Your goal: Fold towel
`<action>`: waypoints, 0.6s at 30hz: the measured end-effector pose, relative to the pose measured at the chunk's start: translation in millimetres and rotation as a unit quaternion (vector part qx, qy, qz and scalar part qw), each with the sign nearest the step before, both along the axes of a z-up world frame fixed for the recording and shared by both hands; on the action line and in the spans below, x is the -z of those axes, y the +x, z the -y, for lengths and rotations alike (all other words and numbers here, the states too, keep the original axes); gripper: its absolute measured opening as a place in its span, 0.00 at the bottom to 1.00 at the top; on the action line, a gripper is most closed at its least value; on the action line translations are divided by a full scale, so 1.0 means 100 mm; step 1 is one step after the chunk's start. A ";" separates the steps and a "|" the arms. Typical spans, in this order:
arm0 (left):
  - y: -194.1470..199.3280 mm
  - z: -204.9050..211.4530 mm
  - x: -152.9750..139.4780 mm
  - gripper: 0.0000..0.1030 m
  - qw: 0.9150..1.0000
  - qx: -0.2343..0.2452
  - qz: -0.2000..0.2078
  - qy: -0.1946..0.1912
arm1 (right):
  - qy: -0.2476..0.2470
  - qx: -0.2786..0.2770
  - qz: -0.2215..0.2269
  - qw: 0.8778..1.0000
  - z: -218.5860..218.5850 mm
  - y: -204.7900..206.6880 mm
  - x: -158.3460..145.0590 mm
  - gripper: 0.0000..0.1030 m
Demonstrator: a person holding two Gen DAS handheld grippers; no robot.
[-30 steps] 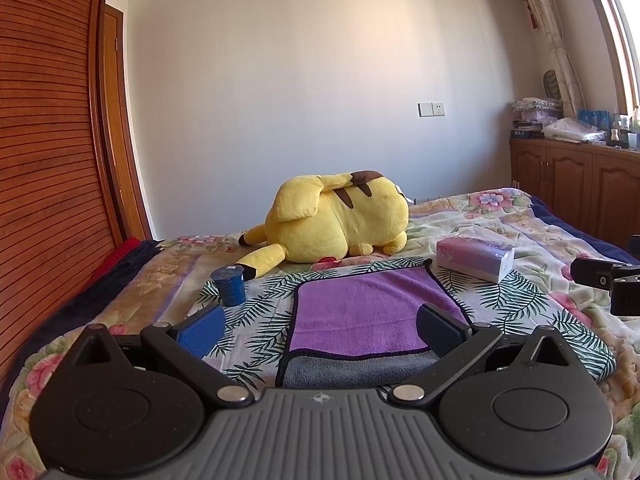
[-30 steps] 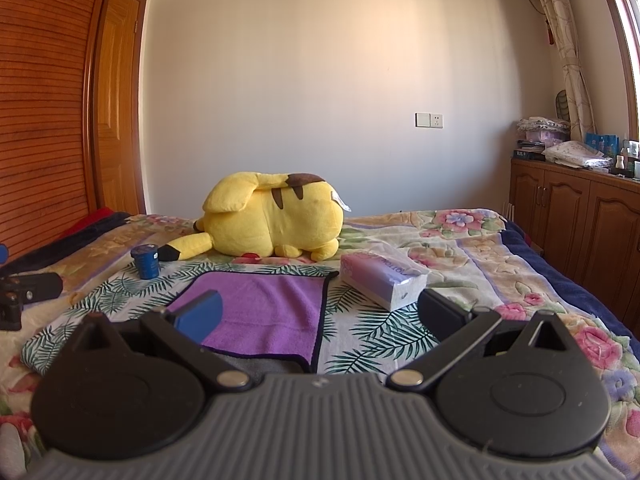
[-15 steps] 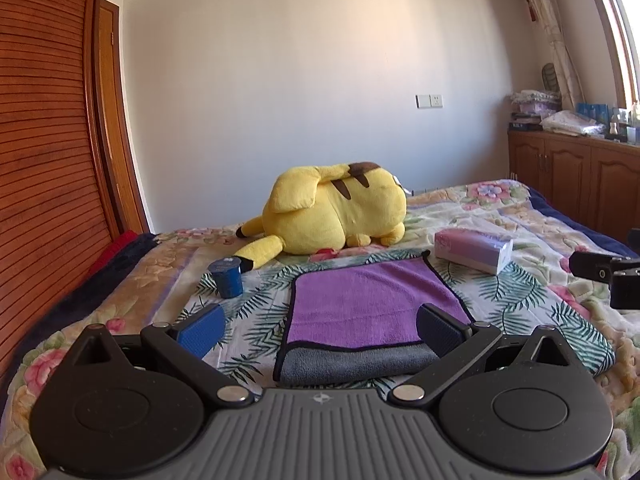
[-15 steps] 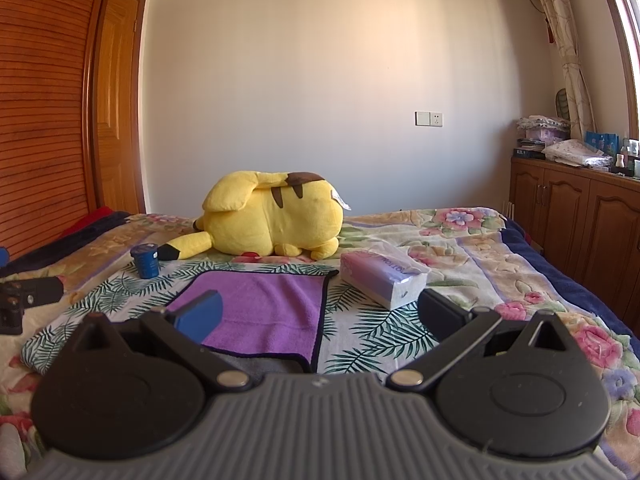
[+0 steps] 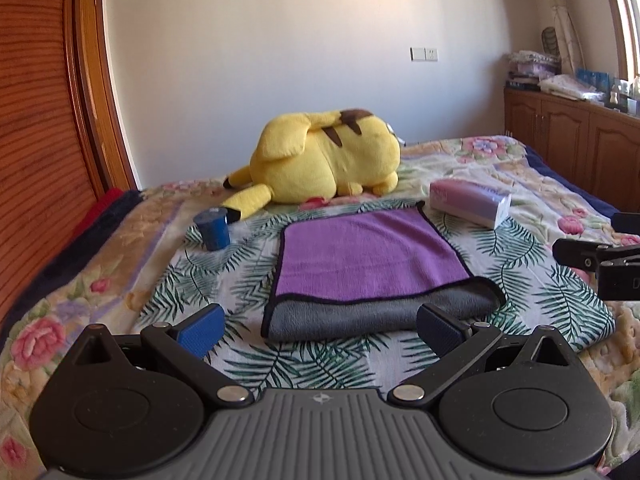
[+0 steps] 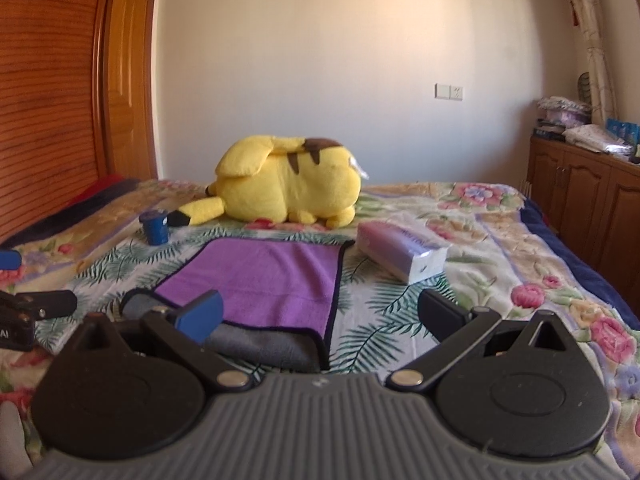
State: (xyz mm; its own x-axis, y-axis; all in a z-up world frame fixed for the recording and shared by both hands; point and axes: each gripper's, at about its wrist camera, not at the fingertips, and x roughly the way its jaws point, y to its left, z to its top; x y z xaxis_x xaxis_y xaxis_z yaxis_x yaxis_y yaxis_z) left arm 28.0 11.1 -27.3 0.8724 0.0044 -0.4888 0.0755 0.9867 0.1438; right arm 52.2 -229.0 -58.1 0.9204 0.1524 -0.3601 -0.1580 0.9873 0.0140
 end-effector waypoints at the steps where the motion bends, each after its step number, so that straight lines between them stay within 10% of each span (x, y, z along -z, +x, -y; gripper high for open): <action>1: 0.01 0.00 0.01 0.84 1.000 -0.001 -0.003 0.000 | 0.000 -0.005 -0.007 1.000 -0.01 0.01 0.01 0.98; 18: 0.21 -0.09 0.03 0.68 0.999 0.021 -0.036 -0.020 | -0.006 -0.059 -0.056 0.997 -0.09 0.25 0.08 0.71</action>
